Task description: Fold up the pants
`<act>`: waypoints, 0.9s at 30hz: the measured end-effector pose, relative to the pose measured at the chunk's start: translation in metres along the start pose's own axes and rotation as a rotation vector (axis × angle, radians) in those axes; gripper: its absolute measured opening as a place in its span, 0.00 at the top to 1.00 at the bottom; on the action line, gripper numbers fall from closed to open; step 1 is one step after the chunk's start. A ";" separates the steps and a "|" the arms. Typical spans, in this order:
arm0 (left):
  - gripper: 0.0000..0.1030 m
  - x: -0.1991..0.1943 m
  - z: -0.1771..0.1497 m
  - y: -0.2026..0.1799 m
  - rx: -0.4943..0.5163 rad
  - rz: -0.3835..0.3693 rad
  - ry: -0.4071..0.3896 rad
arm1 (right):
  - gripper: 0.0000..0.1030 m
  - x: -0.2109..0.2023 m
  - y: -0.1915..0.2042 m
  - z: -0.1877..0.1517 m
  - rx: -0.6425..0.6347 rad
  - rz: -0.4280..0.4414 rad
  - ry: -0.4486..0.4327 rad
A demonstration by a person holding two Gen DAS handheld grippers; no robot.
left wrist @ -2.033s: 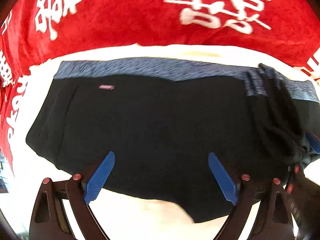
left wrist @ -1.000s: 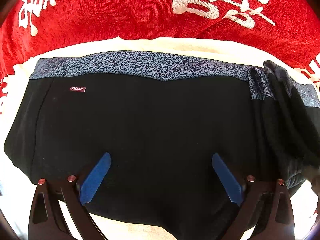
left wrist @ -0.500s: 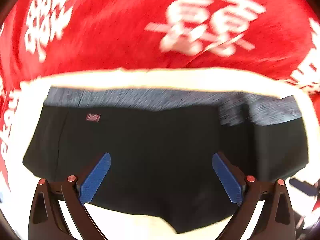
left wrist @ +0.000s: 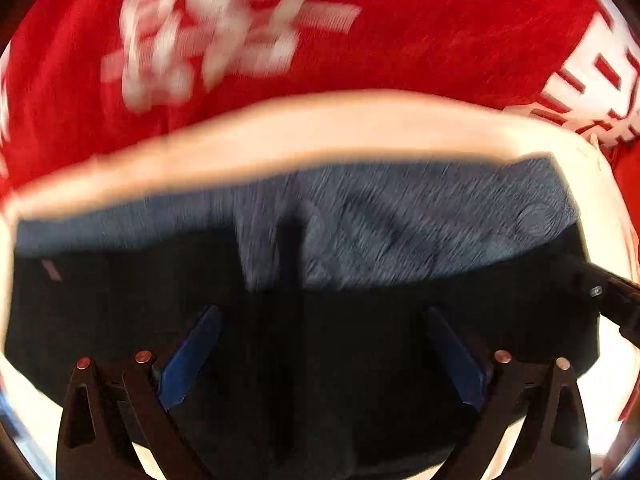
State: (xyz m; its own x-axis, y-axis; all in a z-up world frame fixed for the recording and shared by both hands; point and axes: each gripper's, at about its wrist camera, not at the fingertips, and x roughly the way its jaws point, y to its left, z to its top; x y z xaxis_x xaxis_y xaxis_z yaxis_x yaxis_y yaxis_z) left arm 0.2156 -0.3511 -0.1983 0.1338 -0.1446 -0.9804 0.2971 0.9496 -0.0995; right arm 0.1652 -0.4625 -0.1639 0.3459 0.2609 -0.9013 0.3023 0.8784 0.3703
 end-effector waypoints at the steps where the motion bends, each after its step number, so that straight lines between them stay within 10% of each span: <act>1: 0.00 -0.002 -0.006 0.009 -0.041 -0.032 -0.010 | 0.82 0.000 0.001 -0.003 0.001 0.007 -0.008; 27: 0.00 0.004 -0.019 0.004 -0.083 0.022 -0.006 | 0.79 0.003 0.012 -0.017 -0.084 0.027 0.063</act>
State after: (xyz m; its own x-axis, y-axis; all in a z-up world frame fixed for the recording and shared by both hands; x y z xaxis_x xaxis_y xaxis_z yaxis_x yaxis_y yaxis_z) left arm 0.1992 -0.3427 -0.2062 0.1451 -0.1244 -0.9816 0.2148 0.9724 -0.0915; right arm 0.1548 -0.4447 -0.1659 0.2960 0.3071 -0.9045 0.2168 0.9006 0.3767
